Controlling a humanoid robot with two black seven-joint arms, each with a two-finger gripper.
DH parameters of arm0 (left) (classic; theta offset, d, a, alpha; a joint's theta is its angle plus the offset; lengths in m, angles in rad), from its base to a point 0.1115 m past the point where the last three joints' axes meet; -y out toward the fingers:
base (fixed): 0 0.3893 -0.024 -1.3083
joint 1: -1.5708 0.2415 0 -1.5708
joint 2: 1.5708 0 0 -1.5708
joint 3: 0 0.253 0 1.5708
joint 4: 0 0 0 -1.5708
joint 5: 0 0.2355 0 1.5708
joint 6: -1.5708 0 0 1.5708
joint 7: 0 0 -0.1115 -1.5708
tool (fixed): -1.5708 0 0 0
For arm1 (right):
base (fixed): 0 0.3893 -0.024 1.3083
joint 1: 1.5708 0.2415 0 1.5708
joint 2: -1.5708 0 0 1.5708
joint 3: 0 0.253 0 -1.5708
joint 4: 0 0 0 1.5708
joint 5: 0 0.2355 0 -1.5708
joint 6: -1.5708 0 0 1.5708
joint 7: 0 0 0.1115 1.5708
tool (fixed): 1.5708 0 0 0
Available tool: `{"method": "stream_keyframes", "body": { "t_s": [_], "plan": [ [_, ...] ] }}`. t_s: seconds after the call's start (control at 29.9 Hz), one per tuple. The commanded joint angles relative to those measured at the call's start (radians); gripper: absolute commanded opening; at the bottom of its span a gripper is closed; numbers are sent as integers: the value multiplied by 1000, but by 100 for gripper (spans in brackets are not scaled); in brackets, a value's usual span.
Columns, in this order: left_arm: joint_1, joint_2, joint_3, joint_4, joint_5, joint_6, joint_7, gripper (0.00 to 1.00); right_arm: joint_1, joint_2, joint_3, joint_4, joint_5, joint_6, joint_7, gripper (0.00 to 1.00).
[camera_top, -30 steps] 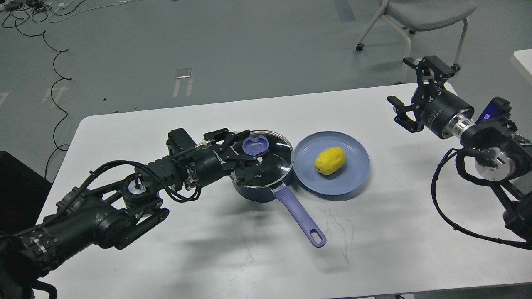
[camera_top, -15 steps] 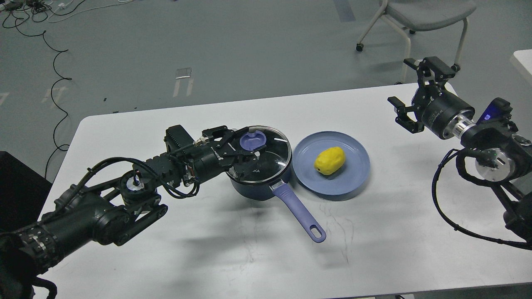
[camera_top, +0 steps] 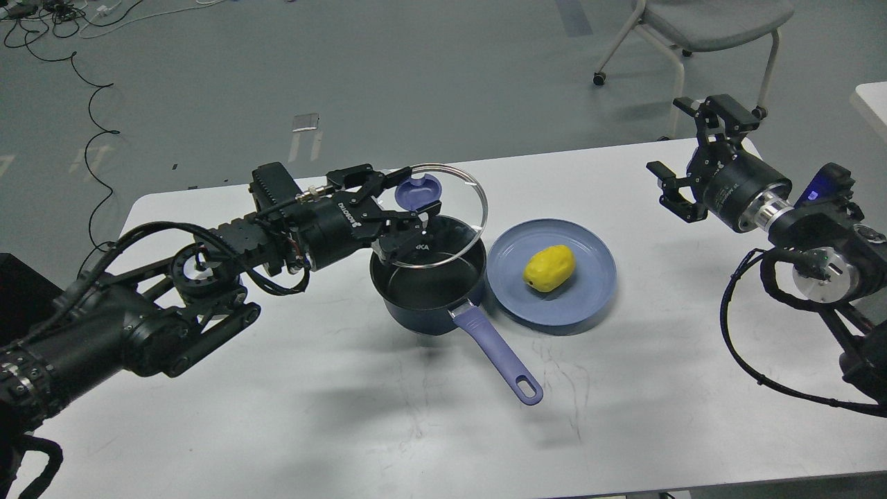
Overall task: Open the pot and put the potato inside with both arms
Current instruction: 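Lift the glass lid off the saucepan with the left gripper, then lower the lid onto the table beside the saucepan and release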
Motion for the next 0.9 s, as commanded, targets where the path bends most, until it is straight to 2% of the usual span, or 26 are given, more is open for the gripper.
{"method": "stream_keyframes", "body": {
  "t_s": [0.0, 0.17, 0.37, 0.67, 0.87],
  "plan": [
    [2, 66, 0, -3, -23, 1, -5, 57, 0, 0, -1, 0, 0, 1, 0, 100],
    [21, 154, 8, -1, -51, 35, -34, 57, 2, 0, -2, 0, 0, 1, 0, 100],
    [123, 238, 16, 0, -65, 109, -49, 58, 2, 0, -8, -3, 0, 1, 0, 100],
    [222, 237, 16, 36, -66, 182, -55, 58, 2, -1, -12, -9, 0, 3, 0, 100],
    [280, 223, 16, 103, -69, 190, -55, 58, 0, -12, -13, -6, 0, 3, 0, 100]
  ]
}}
